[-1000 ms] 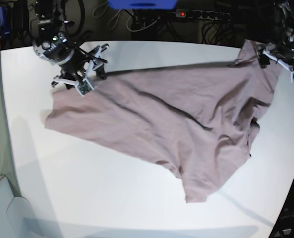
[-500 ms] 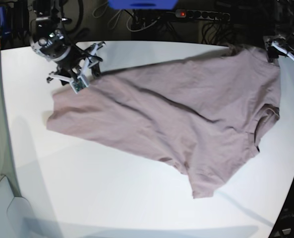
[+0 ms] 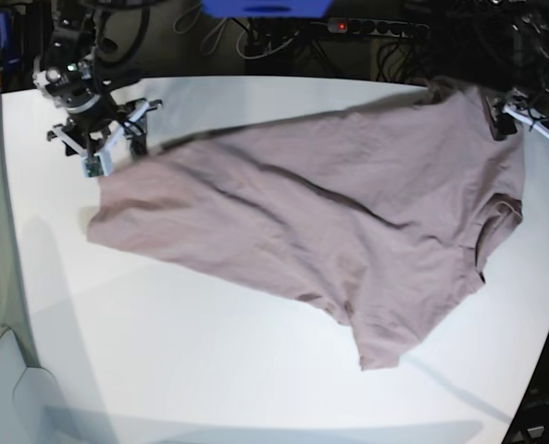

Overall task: Layout the t-shirt on the table in an organized manner, then fold the t-shirt properly
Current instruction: 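Grasp the shirt corner with the right gripper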

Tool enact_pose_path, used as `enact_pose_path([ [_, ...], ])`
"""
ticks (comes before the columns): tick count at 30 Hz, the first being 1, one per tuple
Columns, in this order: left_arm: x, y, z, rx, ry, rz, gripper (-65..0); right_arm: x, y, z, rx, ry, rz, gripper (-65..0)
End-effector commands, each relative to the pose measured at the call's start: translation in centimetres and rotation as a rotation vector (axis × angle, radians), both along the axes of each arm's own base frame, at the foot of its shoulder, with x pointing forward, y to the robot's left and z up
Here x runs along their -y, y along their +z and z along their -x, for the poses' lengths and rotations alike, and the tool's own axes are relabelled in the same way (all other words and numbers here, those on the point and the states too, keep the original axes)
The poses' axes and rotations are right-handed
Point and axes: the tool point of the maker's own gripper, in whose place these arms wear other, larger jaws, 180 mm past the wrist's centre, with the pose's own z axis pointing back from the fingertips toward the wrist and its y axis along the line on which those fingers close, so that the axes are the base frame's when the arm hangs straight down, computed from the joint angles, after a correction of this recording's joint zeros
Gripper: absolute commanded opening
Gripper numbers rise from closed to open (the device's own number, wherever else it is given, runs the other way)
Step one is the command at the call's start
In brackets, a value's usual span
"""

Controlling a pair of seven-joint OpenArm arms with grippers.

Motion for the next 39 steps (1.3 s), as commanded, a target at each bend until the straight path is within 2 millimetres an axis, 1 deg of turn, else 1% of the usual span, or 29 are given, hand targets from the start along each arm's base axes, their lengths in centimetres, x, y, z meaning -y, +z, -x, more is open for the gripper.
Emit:
enact_pose_path([
  [1, -0.7, 0.7, -0.2, 0.014, -0.004, -0.021, 0.0, -0.2, 0.3, -0.3, 0.026, -0.010, -0.022, -26.1],
  [3, -1.0, 0.6, -0.4, 0.008, -0.014, -0.021, 0.0, -0.3, -0.2, -0.4, 0.015, -0.020, -0.038, -25.9],
  [5, -0.4, 0.4, -0.9, -0.003, -0.052, -0.022, 0.0, -0.4, -0.9, -0.3, 0.000, -0.030, -0.051, -25.9],
  [6, -0.2, 0.4, -1.1, -0.008, -0.070, -0.025, 0.0, -0.7, -1.1, -0.4, 0.000, -0.037, -0.072, -25.9],
  [9, 0.5, 0.0, -1.6, 0.002, -0.100, -0.018, 0.0, 0.1, -0.9, -0.4, 0.020, -0.102, -0.135, -25.9],
  [11, 1.0, -0.6, -1.6, 0.000, -0.111, -0.005, 0.0, 0.0, -0.9, -0.2, 0.004, -0.117, -0.179, -25.9],
  [12, 1.0, -0.9, -1.4, -0.008, -0.107, 0.002, -3.8, -0.1, -1.0, -0.1, -0.008, -0.123, -0.203, -25.9],
  [14, 1.0, -1.6, -1.3, -0.022, -0.100, 0.014, -18.5, -0.6, -0.8, -0.4, -0.017, -0.122, -0.245, -25.9],
  [18, 0.7, -2.2, -0.7, -0.042, -0.078, 0.027, -46.0, -1.0, -0.8, -0.2, -0.045, -0.115, -0.288, -25.9],
  [20, 0.6, -2.6, -0.5, -0.048, -0.069, 0.034, -57.0, -1.5, -0.7, -0.2, -0.051, -0.112, -0.317, -25.9],
  [21, 0.5, -2.7, -0.4, -0.052, -0.067, 0.034, -60.5, -1.7, -0.7, -0.2, -0.049, -0.112, -0.336, -25.9],
  [24, 0.1, -2.8, -0.3, -0.063, -0.069, 0.032, -63.4, -2.4, -1.0, -0.5, -0.047, -0.116, -0.398, -25.9],
  [30, -0.1, -3.6, 0.5, -0.088, -0.057, 0.048, -63.4, -3.0, -1.9, -1.6, -0.060, -0.126, -0.453, -26.1],
  [31, -0.1, -3.6, 0.6, -0.089, -0.056, 0.048, -63.4, -3.1, -2.2, -1.5, -0.066, -0.128, -0.457, -26.1],
  [33, -0.1, -3.7, 0.7, -0.093, -0.057, 0.047, -63.5, -3.1, -1.9, -2.1, -0.056, -0.124, -0.460, -26.6],
  [34, -0.1, -3.7, 0.7, -0.093, -0.057, 0.047, -63.5, -3.2, -1.8, -2.3, -0.051, -0.124, -0.462, -28.1],
  [35, 0.0, -3.7, 0.8, -0.094, -0.057, 0.048, -63.5, -3.2, -1.7, -2.3, -0.048, -0.121, -0.461, -30.3],
  [36, 0.0, -3.8, 0.8, -0.095, -0.058, 0.049, -63.5, -3.3, -1.5, -2.5, -0.041, -0.111, -0.460, -34.4],
  [38, 0.1, -3.8, 0.8, -0.097, -0.061, 0.051, -63.5, -3.7, -1.2, -2.6, -0.029, -0.071, -0.456, -45.7],
  [39, 0.2, -3.8, 0.8, -0.098, -0.061, 0.052, -63.5, -3.8, -0.8, -2.7, -0.017, -0.055, -0.450, -53.2],
])
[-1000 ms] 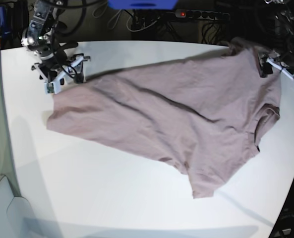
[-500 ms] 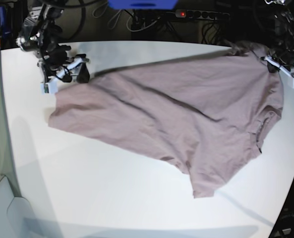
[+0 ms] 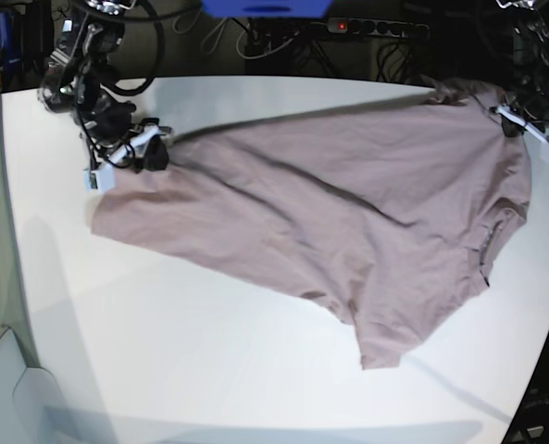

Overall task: Layout the t-shirt on the table in an organized manner, then fold the t-shirt properly
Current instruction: 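Grasp the shirt corner with the right gripper, then pull the shirt corner with the right gripper away from the left gripper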

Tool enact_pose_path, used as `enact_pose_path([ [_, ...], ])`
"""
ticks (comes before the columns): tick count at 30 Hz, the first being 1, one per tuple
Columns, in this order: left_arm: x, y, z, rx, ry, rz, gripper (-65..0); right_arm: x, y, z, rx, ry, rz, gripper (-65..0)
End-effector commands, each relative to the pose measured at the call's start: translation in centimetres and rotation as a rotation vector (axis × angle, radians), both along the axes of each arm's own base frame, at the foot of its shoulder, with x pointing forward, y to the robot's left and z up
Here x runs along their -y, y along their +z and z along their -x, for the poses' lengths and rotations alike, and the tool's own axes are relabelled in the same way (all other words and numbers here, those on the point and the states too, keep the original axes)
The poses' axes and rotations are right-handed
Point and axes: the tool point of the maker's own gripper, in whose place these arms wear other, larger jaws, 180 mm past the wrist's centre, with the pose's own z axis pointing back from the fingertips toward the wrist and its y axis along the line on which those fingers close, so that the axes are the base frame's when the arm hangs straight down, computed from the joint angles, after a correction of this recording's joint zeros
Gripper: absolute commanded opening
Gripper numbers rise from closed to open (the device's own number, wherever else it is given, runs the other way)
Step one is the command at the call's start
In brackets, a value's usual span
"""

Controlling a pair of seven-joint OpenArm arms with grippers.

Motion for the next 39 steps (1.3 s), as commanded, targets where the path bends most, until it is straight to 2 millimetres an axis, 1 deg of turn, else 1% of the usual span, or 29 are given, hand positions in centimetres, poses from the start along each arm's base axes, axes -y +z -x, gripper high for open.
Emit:
enact_pose_path([
  [1, -0.4, -0.6, 1.4, -0.075, -0.009, -0.021, -63.5, -0.1, 1.7, -1.0, 0.069, 0.019, 0.005, -60.7],
  [2, -0.4, -0.6, 1.4, -0.077, -0.009, -0.020, -63.5, 0.0, 2.1, -1.1, 0.080, 0.020, 0.012, -65.0],
  [3, -0.3, -0.7, 1.4, -0.077, -0.010, -0.018, -63.5, -0.1, 2.4, -1.3, 0.091, 0.024, 0.018, -65.0],
  [5, -0.3, -0.7, 1.4, -0.077, -0.010, -0.018, -63.5, -1.0, 3.4, -1.7, 0.112, 0.070, 0.030, -65.0],
  [7, -0.2, -0.7, 1.4, -0.077, -0.010, -0.017, -63.5, -1.3, 5.0, -2.4, 0.164, 0.103, 0.060, -65.0],
  [10, -0.2, -0.7, 1.4, -0.079, -0.010, -0.017, -63.5, -3.1, 8.4, -3.6, 0.267, 0.175, 0.093, -65.0],
  [14, -0.2, -0.8, 1.5, -0.080, -0.010, -0.017, -63.6, -5.6, 12.1, -4.9, 0.380, 0.254, 0.112, -65.0],
  [18, -0.2, -0.7, 1.4, -0.079, -0.010, -0.018, -63.6, -7.5, 13.7, -6.4, 0.426, 0.310, 0.115, -65.0],
  [21, -0.2, -0.8, 1.5, -0.081, -0.011, -0.017, -63.6, -8.1, 15.2, -8.2, 0.455, 0.339, 0.132, -65.0],
  [24, -0.2, -0.8, 2.0, -0.090, -0.013, -0.021, -63.6, -8.7, 16.5, -10.5, 0.487, 0.358, 0.135, -65.0],
  [29, -0.3, -0.9, 2.6, -0.102, -0.013, -0.024, -63.6, -8.8, 15.7, -14.6, 0.450, 0.353, 0.084, -65.0],
  [32, -0.2, -1.1, 3.2, -0.116, -0.015, -0.023, -63.6, -9.2, 15.1, -17.1, 0.414, 0.359, 0.047, -65.0],
  [34, -0.2, -1.2, 3.2, -0.118, -0.015, -0.023, -63.6, -9.6, 15.1, -18.6, 0.400, 0.367, 0.029, -65.0],
  [36, -0.2, -1.2, 3.2, -0.118, -0.014, -0.022, -63.6, -10.3, 14.6, -19.9, 0.371, 0.376, -0.002, -65.0],
  [39, -0.1, -1.2, 3.2, -0.118, -0.014, -0.020, -63.6, -12.2, 13.4, -21.4, 0.309, 0.426, -0.033, -65.0],
])
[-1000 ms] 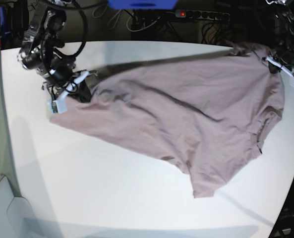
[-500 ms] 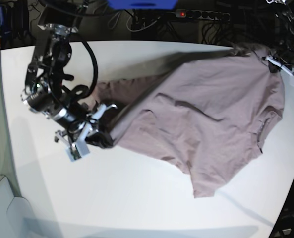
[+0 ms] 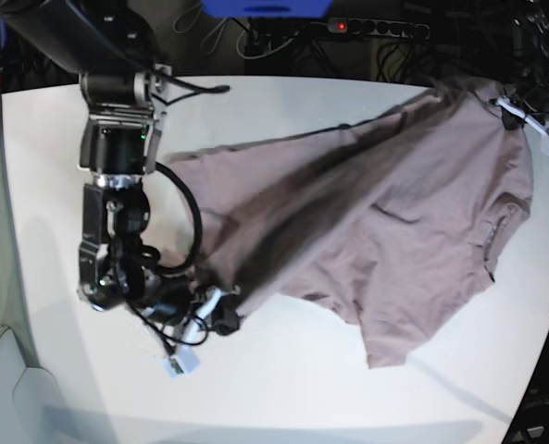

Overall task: Layout the t-shirt on the table in an organized manner, then fold the t-shirt properly
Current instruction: 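Pull the shirt corner with the right gripper away from the left gripper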

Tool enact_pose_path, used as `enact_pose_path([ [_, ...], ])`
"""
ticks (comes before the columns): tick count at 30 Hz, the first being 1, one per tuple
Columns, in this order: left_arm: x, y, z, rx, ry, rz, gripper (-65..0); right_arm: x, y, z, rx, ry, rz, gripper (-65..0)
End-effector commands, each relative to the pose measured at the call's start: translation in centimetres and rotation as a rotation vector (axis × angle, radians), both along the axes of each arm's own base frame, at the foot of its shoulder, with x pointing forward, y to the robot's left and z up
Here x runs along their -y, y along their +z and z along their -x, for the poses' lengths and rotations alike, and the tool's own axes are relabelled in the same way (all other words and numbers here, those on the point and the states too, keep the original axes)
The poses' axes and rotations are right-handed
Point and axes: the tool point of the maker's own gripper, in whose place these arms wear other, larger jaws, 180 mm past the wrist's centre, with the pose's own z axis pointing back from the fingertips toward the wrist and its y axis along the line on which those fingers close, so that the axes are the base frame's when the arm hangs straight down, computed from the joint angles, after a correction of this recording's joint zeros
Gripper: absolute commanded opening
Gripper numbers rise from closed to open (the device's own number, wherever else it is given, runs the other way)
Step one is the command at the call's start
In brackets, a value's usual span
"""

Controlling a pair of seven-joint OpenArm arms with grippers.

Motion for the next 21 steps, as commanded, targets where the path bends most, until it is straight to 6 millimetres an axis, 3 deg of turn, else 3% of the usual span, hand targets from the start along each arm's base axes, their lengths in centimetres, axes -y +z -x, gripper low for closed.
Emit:
enact_pose_path([
  [1, -0.3, -1.1, 2.1, -0.106, -0.009, -0.017, -63.6, -0.8, 1.7, -1.4, 0.033, 0.014, -0.030, -65.0],
  [3, -0.3, -1.1, 2.1, -0.106, -0.009, -0.017, -63.6, -1.6, 0.1, -1.6, -0.035, 0.042, -0.026, -64.3],
  [6, -0.3, -1.1, 2.1, -0.106, -0.009, -0.017, -63.6, -1.2, -1.5, -1.3, -0.089, 0.043, -0.019, -56.3],
  [10, -0.3, -1.0, 2.0, -0.104, -0.009, -0.017, -63.6, -0.8, -2.2, -0.3, -0.089, 0.043, -0.012, -42.8],
  [14, -0.3, -1.0, 1.9, -0.101, -0.009, -0.017, -63.6, 1.2, -1.3, 2.0, -0.002, 0.018, 0.042, -35.8],
  [18, -0.3, -1.0, 1.8, -0.099, -0.009, -0.017, -63.6, 1.6, -0.3, 6.3, 0.087, 0.008, 0.071, -38.5],
  [21, -0.2, -1.0, 1.8, -0.098, -0.009, -0.016, -63.6, 1.2, -1.1, 8.9, 0.086, 0.013, 0.064, -51.3],
])
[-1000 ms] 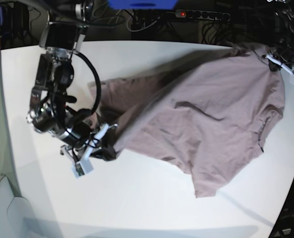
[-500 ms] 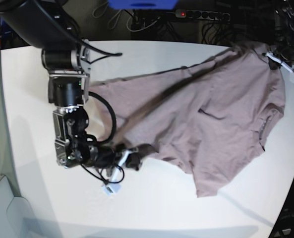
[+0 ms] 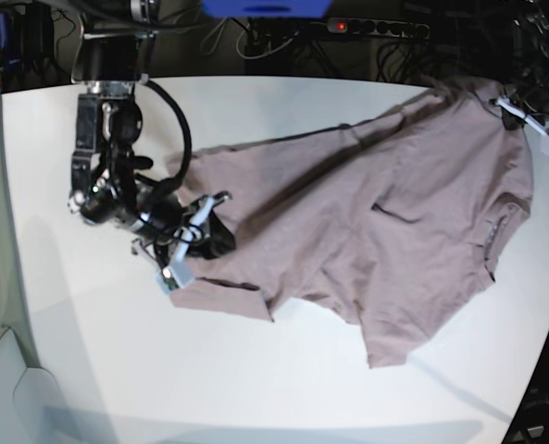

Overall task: Layout the t-shirt on the table in an organized manner, then fold the t-shirt properly
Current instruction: 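Pull the shirt corner with the right gripper away from the left gripper, then release the shirt and reposition both grippers on the shirt edges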

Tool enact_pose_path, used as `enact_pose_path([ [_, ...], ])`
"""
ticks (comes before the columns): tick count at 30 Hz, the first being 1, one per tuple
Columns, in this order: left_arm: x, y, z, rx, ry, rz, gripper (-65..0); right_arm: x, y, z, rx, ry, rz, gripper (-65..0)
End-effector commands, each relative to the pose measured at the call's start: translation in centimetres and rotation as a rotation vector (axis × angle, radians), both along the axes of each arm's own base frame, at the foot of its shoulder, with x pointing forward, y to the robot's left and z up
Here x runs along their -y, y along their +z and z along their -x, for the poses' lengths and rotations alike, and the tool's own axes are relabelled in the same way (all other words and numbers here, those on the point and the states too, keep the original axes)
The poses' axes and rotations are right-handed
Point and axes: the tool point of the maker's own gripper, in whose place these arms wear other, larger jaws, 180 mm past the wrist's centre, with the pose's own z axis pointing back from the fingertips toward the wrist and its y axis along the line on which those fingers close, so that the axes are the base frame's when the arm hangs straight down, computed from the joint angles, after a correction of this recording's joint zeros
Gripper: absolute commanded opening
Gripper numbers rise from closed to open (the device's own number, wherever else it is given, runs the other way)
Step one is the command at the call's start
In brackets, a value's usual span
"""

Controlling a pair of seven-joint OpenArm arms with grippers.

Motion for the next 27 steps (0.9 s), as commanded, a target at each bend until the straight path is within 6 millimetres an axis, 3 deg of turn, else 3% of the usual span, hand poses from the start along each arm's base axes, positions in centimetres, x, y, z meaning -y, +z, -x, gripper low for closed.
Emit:
enact_pose_path([
  [1, -0.3, -0.9, 1.8, -0.096, -0.003, -0.016, -63.6, -0.4, 1.0, -0.5, 0.035, 0.003, -0.025, -57.3],
  [3, -0.3, -0.9, 1.7, -0.093, -0.003, -0.015, -63.5, -0.8, -1.0, 0.0, -0.029, 0.000, -0.041, -65.0],
  [6, -0.3, -0.9, 1.7, -0.092, -0.002, -0.014, -63.5, -1.0, -4.7, 0.8, -0.150, -0.001, -0.058, -65.0],
  [11, -0.3, -0.6, 0.9, -0.075, -0.002, -0.014, -63.5, -1.1, -7.7, 1.4, -0.236, -0.024, -0.094, -65.0],
  [15, -0.3, -0.6, 0.8, -0.071, -0.002, -0.013, -63.5, 0.6, -9.6, 3.5, -0.285, -0.040, -0.061, -65.0],
  [19, -0.3, -0.4, 0.2, -0.056, -0.002, -0.012, -63.5, 3.5, -12.3, 7.6, -0.366, -0.052, 0.005, -65.0],
  [22, -0.3, -0.2, -0.4, -0.045, -0.001, -0.012, -63.5, 4.9, -12.0, 10.7, -0.355, -0.042, 0.056, -65.0],
  [27, -0.3, 0.3, -1.6, -0.018, -0.003, -0.015, -63.5, 5.1, -8.4, 13.9, -0.255, 0.012, 0.120, -65.0],
])
